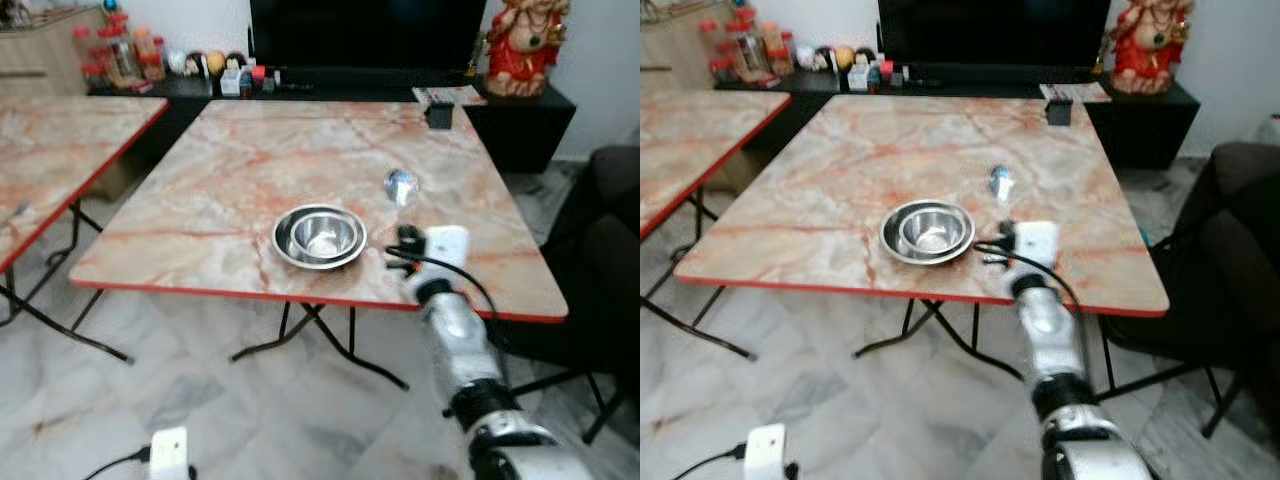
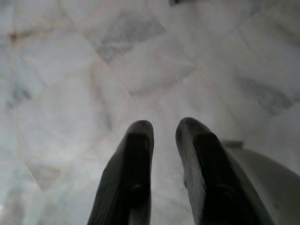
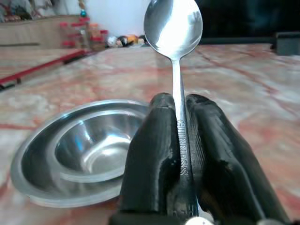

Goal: Setting the table

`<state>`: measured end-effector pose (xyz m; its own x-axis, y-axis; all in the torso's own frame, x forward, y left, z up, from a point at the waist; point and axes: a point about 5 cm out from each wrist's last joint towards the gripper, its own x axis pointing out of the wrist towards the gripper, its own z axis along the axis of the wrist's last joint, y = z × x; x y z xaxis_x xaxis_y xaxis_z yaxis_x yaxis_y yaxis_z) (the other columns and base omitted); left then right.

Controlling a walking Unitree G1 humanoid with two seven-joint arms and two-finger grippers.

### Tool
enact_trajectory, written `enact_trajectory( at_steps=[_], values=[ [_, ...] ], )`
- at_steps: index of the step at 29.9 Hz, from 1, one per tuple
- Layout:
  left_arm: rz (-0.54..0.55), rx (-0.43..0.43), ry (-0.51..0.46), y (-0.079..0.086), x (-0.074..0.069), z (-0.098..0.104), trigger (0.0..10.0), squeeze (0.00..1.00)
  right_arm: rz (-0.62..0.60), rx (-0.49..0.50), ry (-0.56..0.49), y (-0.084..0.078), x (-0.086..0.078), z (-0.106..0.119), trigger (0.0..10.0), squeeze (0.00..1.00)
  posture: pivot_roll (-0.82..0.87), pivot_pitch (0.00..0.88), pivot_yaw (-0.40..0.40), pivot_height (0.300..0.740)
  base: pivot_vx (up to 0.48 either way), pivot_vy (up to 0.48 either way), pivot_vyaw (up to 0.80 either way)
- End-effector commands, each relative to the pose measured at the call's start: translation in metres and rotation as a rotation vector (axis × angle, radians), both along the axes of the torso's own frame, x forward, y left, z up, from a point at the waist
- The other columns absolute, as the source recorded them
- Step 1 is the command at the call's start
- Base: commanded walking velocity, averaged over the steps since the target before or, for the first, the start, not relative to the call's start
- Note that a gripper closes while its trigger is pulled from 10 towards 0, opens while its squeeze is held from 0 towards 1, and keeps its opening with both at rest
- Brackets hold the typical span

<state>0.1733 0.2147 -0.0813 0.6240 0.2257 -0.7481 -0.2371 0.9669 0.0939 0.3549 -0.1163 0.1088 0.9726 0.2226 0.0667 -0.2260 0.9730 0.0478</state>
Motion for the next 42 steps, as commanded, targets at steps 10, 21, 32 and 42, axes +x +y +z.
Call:
enact_trajectory(
  at_steps=[10, 21, 32, 42],
  values=[
    [0.004, -0.008, -0.012, -0.004, 0.004, 0.001, 10.0, 0.00, -0.048, -0.007, 0.019, -0.011, -0.002, -0.003, 10.0, 0.00, -0.04, 0.000, 0.014, 0.709, 0.420, 0.000, 0.00],
    [0.006, -0.012, -0.006, -0.004, 0.003, 0.001, 10.0, 0.00, -0.181, -0.006, 0.219, 0.002, -0.014, -0.025, 10.0, 0.00, -0.04, 0.000, 0.020, 0.709, 0.033, 0.000, 0.00],
    [0.000, -0.011, -0.002, -0.003, 0.002, 0.000, 10.0, 0.00, -0.202, -0.050, 0.290, 0.010, -0.018, -0.016, 10.0, 0.00, -0.04, 0.000, 0.024, 0.709, 0.000, 0.000, 0.00],
    [-0.009, -0.014, 0.001, -0.004, 0.003, 0.000, 10.0, 0.00, -0.219, -0.098, 0.378, 0.008, -0.023, -0.020, 10.0, 0.00, -0.05, 0.000, 0.026, 0.709, 0.000, 0.000, 0.00]
  ],
)
